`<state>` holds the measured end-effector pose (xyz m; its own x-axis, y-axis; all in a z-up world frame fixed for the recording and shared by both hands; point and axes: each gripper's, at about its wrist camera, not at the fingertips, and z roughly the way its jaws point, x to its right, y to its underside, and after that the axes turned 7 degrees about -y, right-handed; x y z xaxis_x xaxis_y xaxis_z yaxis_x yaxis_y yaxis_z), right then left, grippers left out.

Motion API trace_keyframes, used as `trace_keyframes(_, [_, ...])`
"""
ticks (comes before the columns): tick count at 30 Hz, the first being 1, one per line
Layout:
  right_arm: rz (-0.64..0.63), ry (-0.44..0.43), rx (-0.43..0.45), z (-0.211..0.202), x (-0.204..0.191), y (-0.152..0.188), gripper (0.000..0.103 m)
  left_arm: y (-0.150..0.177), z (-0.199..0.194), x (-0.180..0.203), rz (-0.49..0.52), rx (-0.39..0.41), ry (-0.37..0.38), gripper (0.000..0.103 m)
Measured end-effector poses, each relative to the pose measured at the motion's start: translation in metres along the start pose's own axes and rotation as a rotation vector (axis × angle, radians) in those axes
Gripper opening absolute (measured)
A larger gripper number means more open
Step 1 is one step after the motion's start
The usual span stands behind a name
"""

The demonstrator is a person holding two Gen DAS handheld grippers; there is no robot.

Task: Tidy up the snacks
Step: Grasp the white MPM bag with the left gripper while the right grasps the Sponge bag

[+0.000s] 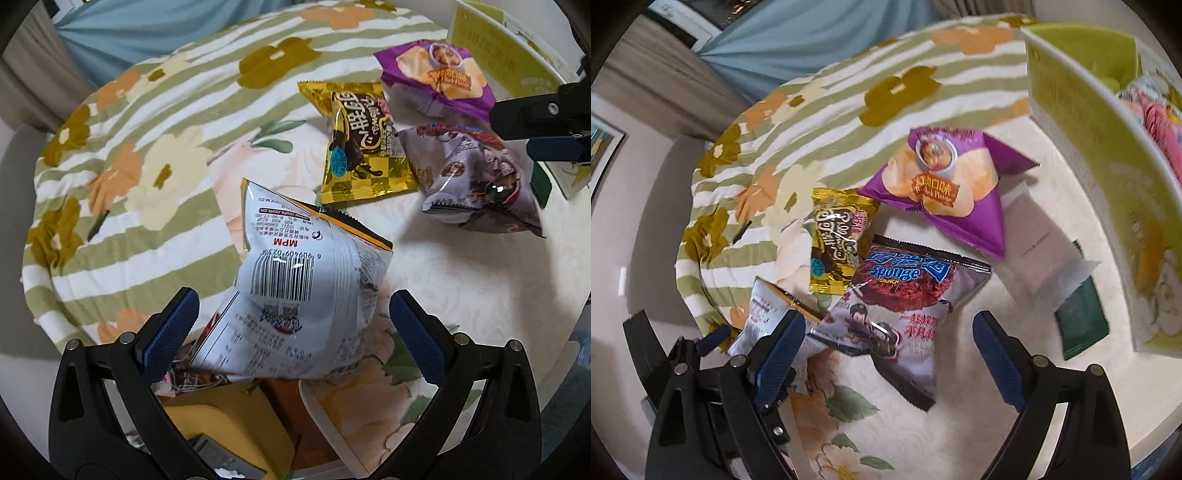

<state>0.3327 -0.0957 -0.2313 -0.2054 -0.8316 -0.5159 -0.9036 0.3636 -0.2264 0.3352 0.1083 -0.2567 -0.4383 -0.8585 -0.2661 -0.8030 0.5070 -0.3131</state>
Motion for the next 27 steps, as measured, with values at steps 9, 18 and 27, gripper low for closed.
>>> trace_keyframes(9, [0.121, 0.01, -0.045, 0.028, 0.015, -0.01, 0.09, -0.008, 0.026, 0.01, 0.036, -0.053, -0.012, 0.099])
trace_keyframes(18, [0.159, 0.022, -0.11, 0.047, 0.024, -0.017, 0.09, -0.011, 0.025, 0.015, 0.013, -0.051, 0.005, 0.079])
trace_keyframes(27, [0.114, 0.053, -0.144, 0.053, 0.028, -0.017, 0.09, -0.014, 0.02, 0.015, -0.024, -0.074, 0.045, 0.07])
